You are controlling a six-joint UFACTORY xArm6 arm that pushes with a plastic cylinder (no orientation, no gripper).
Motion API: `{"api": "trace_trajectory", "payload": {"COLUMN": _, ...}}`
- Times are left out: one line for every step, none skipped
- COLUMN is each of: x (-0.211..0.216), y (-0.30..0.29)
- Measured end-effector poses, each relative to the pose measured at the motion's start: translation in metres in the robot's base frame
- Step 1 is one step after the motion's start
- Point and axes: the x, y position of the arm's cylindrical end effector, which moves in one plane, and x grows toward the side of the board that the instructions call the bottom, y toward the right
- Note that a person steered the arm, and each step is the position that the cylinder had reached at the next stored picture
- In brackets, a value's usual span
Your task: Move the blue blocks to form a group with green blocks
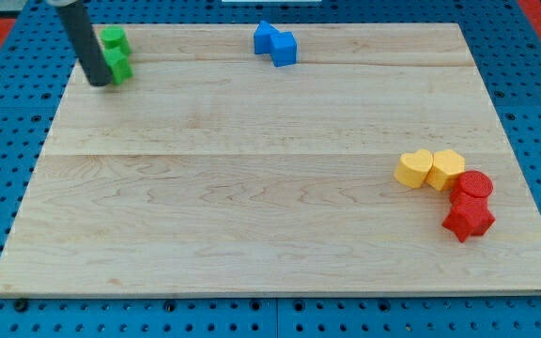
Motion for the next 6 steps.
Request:
{"api": "trace_trajectory", "payload": {"x": 0.010, "y": 0.047}}
{"api": "trace_trajectory", "payload": {"x": 0.010, "y": 0.181}}
{"api": "trace_trajectory", "payload": {"x": -0.016, "y": 0.295}}
{"api": "trace_trajectory", "payload": {"x": -0.080, "y": 0.285}}
{"api": "trace_trajectory", "payload": {"x": -0.074, "y": 0.211}}
{"api": "trace_trajectory", "payload": {"x": -0.070, "y": 0.161}}
